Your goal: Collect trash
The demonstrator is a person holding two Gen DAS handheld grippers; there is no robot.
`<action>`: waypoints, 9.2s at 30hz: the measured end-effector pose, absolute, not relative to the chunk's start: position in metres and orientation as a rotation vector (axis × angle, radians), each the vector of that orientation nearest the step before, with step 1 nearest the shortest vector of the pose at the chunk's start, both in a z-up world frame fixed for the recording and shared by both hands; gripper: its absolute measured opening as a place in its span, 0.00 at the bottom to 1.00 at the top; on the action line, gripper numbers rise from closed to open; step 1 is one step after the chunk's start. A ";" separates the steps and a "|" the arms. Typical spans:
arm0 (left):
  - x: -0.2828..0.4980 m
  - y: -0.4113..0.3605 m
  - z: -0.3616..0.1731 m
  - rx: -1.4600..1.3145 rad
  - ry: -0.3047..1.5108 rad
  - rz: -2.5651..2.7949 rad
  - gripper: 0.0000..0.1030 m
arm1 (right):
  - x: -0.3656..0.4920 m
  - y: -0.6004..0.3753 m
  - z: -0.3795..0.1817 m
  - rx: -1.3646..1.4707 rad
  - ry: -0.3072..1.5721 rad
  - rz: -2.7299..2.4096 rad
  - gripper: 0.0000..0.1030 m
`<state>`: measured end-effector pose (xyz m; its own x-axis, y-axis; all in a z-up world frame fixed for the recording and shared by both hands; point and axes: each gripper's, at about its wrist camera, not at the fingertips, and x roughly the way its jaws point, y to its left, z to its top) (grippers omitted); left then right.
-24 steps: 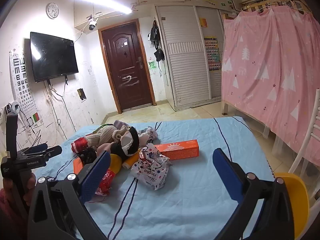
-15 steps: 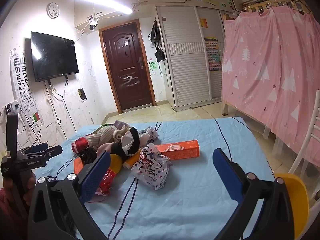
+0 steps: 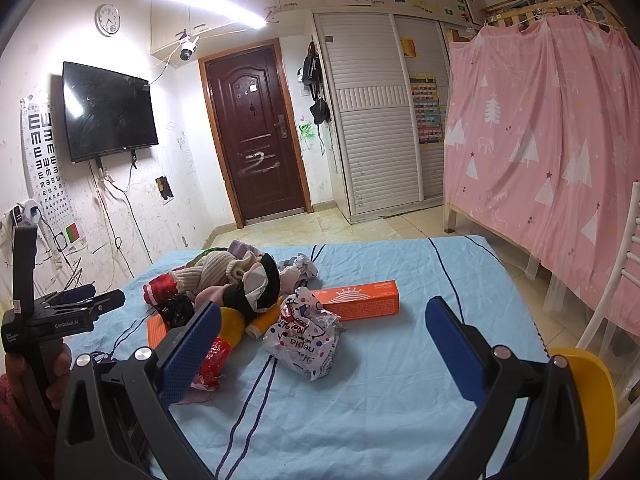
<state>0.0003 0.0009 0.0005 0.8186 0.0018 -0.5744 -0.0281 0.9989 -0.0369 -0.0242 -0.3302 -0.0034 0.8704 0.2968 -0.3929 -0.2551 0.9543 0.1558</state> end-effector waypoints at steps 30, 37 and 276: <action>-0.001 -0.001 0.003 -0.029 0.607 0.021 0.95 | -0.026 -0.328 -0.003 0.097 0.423 0.290 0.92; -0.001 -0.002 0.003 -0.026 0.606 0.021 0.95 | -0.026 -0.328 -0.004 0.097 0.423 0.290 0.92; 0.095 0.015 0.017 -0.048 1.040 -0.066 0.19 | 0.011 -0.252 -0.018 -0.048 0.849 0.579 0.22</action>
<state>0.0946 0.0149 0.0167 0.5046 -0.0773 -0.8599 0.0315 0.9970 -0.0711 0.0107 -0.2521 -0.0178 0.5170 0.4634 -0.7197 -0.5005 0.8458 0.1850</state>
